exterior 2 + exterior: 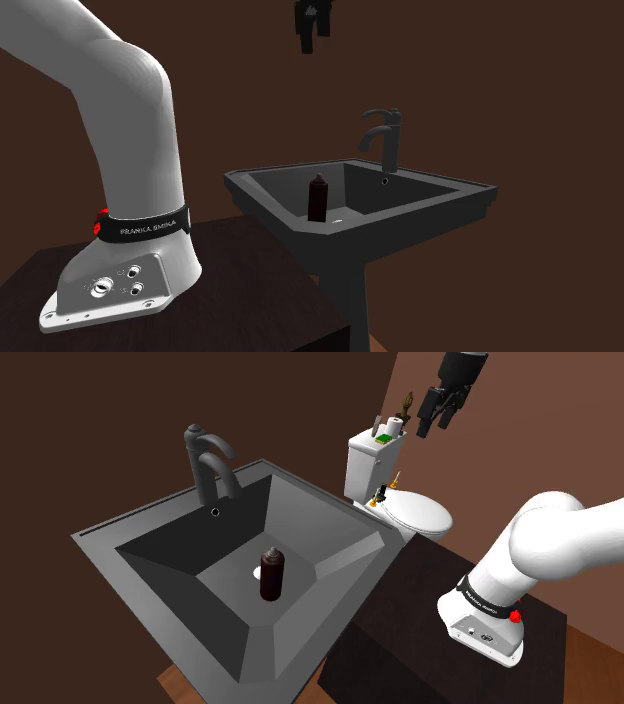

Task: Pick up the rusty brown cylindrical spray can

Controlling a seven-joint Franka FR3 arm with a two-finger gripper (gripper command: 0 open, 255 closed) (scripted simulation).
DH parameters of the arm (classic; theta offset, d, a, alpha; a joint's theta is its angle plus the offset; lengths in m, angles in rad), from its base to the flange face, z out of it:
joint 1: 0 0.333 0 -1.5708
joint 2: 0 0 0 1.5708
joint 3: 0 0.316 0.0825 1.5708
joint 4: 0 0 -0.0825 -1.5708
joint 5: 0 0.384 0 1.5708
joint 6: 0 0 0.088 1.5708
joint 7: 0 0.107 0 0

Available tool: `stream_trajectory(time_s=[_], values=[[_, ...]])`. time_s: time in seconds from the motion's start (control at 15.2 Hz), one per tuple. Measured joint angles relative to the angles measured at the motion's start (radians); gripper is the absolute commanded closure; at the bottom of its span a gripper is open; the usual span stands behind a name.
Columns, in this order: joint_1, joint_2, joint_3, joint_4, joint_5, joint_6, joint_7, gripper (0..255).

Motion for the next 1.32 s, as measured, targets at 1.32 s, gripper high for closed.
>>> stream_trajectory(time_s=[1.32], values=[[0.043,-0.022,0.584,-0.474,0.129,0.76,0.653,0]])
